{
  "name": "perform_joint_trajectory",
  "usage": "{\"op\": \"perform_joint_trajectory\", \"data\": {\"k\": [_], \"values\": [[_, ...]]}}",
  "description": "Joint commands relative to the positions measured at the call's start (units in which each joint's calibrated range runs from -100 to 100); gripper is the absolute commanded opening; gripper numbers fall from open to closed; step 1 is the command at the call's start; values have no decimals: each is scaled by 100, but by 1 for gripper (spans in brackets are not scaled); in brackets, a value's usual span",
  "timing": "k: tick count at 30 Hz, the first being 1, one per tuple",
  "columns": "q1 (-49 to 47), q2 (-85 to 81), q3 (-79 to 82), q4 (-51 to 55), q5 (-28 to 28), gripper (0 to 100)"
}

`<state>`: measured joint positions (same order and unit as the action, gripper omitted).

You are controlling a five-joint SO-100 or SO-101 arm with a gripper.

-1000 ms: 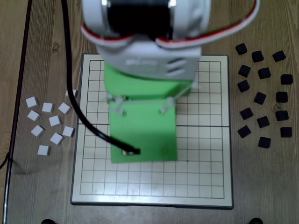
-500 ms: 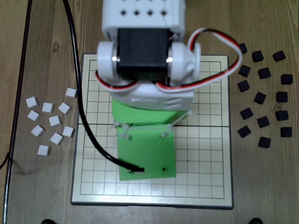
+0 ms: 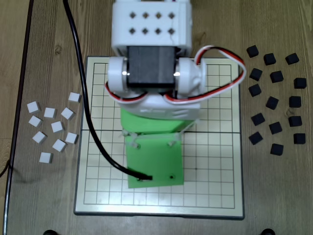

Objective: Grasp a White stone and put it on the board on position (0,0).

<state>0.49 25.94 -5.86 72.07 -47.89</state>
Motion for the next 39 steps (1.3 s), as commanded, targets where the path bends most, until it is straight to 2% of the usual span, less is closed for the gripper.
{"op": "perform_joint_trajectory", "data": {"k": [1,39], "values": [[-17,-334,-4,-134,-29,6],[-35,-402,605,-630,-83,6]]}}
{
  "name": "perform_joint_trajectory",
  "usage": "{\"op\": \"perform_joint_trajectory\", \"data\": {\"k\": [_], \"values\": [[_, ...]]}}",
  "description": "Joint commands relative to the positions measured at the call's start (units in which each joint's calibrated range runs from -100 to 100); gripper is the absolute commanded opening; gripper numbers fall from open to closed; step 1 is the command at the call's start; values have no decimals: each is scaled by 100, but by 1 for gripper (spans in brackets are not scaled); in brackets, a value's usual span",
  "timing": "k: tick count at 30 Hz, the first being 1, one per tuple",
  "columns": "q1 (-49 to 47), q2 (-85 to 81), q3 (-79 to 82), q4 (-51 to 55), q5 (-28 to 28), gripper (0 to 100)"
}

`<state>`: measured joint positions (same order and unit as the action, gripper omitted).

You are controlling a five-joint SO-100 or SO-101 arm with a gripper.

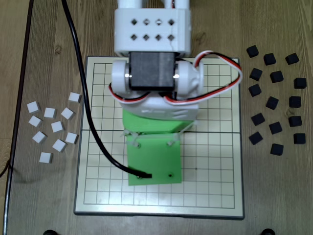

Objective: Grasp a White stone and put it on the board on position (0,0).

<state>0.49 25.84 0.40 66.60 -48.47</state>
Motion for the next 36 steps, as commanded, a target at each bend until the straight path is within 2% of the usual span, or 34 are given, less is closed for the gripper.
{"op": "perform_joint_trajectory", "data": {"k": [1,18,36], "values": [[-44,-401,-11,-75,-44,6],[-135,-554,18,0,-10,12],[111,-639,-243,256,293,12]]}}
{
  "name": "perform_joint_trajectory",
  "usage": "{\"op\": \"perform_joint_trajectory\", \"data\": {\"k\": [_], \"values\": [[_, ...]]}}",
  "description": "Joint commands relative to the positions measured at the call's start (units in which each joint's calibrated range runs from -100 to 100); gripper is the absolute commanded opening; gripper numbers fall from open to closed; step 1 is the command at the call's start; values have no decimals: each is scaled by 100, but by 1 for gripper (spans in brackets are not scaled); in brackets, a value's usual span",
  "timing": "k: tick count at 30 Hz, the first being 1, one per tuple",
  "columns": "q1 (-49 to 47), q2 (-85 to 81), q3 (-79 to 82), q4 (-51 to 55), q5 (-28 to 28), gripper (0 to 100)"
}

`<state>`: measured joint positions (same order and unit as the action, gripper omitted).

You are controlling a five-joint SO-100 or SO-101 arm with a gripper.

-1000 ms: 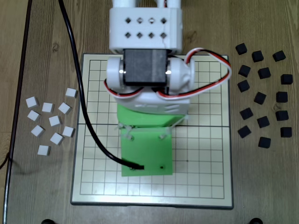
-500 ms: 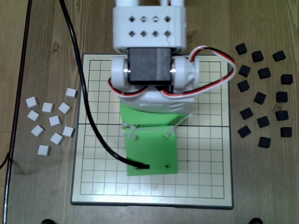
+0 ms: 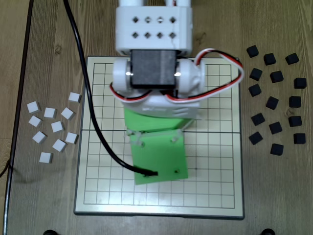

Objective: Grasp a White stone and put it on the board on position (0,0).

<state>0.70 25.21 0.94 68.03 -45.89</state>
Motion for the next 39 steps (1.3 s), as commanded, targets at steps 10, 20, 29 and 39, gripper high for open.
{"op": "perform_joint_trajectory", "data": {"k": [10,20,29,39], "values": [[89,-600,-548,295,59,11],[26,-880,-1041,634,68,7],[-66,-1177,-1079,700,-5,6],[-75,-1397,-867,808,-44,6]]}}
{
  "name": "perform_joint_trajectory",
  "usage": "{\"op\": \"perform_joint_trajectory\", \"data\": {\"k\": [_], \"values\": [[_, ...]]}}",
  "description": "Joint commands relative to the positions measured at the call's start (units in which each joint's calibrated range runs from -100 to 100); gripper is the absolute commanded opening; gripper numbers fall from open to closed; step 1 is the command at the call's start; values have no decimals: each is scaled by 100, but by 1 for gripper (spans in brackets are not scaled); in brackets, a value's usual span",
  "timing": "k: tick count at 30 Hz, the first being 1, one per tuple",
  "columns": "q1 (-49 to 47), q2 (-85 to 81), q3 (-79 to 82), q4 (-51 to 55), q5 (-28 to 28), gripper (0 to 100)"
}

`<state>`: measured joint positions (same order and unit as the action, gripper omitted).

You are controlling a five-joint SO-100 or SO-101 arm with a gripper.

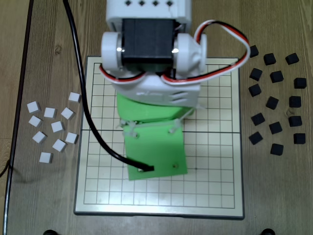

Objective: Grasp a White stone and put it on the board on position (0,0).

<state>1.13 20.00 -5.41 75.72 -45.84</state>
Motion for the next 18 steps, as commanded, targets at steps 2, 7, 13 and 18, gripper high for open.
{"op": "perform_joint_trajectory", "data": {"k": [2,7,13,18], "values": [[-136,-1173,67,38,-88,6],[-209,-2233,1179,13,-200,6],[-282,-3869,3179,-218,-352,6],[-227,-5294,4792,-491,-376,6]]}}
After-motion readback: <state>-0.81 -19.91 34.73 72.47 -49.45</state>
